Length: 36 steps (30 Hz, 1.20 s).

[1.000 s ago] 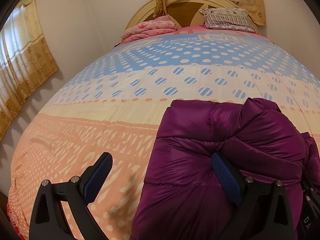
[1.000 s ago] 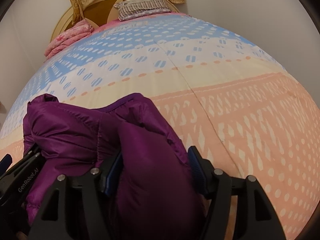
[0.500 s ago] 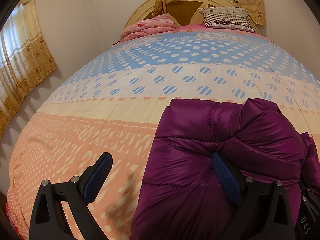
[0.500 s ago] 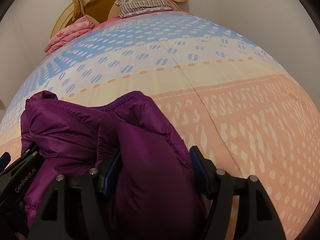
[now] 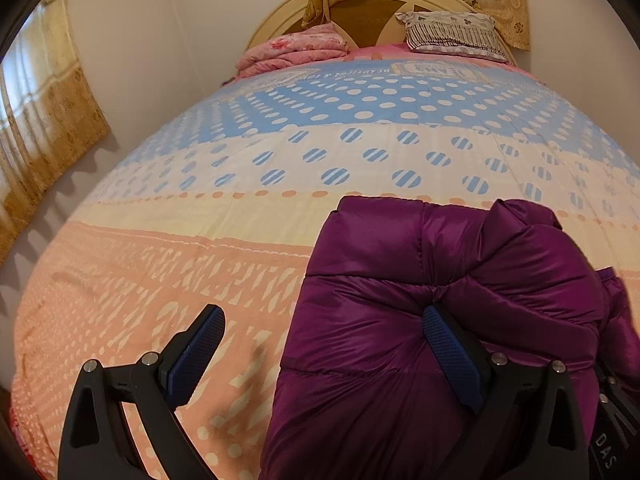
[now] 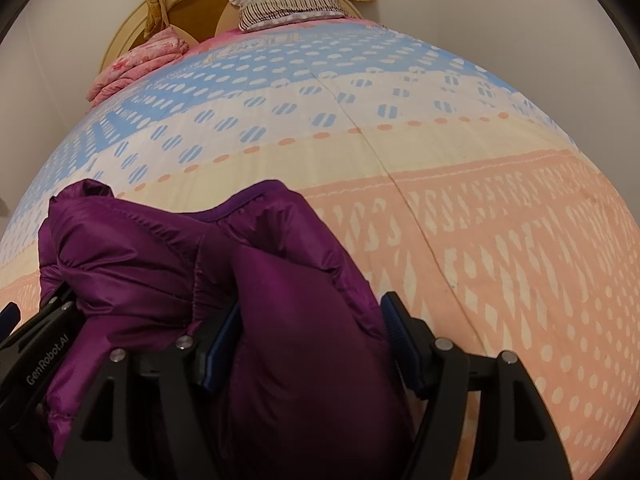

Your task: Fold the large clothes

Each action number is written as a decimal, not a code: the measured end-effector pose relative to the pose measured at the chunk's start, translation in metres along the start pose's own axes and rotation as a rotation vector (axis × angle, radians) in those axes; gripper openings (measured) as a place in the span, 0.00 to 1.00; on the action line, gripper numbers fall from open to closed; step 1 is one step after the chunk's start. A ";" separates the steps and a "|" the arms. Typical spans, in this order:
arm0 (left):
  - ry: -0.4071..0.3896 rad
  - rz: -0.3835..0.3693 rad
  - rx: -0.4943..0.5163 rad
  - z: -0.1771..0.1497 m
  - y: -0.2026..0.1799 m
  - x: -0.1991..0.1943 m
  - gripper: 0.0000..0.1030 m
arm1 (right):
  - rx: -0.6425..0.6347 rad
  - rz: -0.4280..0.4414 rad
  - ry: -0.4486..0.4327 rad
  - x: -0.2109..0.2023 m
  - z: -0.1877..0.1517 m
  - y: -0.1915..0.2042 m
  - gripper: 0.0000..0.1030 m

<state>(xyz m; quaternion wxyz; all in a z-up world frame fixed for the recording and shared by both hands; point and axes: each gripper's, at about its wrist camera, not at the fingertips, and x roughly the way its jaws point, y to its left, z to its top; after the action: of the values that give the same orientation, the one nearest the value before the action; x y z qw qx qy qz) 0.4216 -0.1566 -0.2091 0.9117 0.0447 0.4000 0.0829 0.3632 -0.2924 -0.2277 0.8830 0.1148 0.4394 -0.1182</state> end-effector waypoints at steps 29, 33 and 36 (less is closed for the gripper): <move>-0.119 -0.406 0.155 -0.087 0.031 -0.080 0.41 | -0.020 0.290 -0.021 -0.036 -0.045 -0.032 0.41; -0.132 -0.327 0.194 -0.086 0.021 -0.092 0.22 | -0.060 0.265 -0.065 -0.047 -0.050 -0.026 0.26; -0.152 -0.309 0.190 -0.083 0.026 -0.103 0.13 | -0.070 0.255 -0.102 -0.058 -0.053 -0.023 0.23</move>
<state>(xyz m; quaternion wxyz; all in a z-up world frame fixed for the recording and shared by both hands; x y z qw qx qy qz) 0.2887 -0.1489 -0.1873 0.9327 0.0749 0.3383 -0.0997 0.2822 -0.2911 -0.2149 0.9156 0.1327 0.3797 0.0046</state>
